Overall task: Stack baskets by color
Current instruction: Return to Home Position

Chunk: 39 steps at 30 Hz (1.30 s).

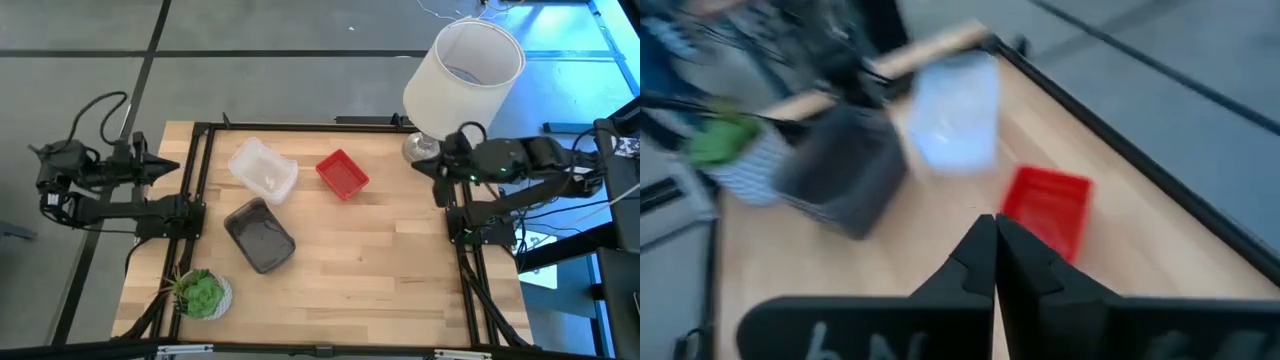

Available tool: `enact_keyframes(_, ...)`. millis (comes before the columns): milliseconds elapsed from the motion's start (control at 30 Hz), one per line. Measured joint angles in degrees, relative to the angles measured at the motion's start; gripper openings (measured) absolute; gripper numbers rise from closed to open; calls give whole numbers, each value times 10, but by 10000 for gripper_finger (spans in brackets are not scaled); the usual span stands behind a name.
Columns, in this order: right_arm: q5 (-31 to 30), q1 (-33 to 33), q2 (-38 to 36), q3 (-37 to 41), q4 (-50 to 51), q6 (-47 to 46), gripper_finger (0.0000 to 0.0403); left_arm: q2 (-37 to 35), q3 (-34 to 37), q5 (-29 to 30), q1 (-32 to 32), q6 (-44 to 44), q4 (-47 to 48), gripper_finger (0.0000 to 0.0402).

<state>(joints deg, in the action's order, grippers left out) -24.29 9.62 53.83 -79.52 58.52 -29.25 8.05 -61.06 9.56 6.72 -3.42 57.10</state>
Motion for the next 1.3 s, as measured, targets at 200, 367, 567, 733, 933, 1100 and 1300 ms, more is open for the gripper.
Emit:
enact_keyframes(200, 106, 10, -137, 174, -198, 141, 0, -42, 16, -5, 0, 4, -3, 0)
enact_keyframes(367, 150, 10, -253, 276, -250, 161, 0, -79, 30, -8, 0, 5, -10, 0)
enact_keyframes(567, 149, 10, -402, 370, -285, 175, 0, -78, 46, 3, 0, 23, -26, 0)
enact_keyframes(733, 149, 10, -519, 432, -292, 180, 0, -78, 63, 9, 0, 24, -38, 0)
enact_keyframes(933, 133, 10, -533, 462, -277, 199, 0, -77, 111, 15, 0, 7, -66, 0)
enact_keyframes(1100, 136, 9, -535, 481, -313, 215, 0, -77, 178, -7, 0, 29, -151, 0)
enact_keyframes(1300, 139, 9, -536, 538, -381, 209, 0, -77, 287, -17, 0, 54, -282, 0)
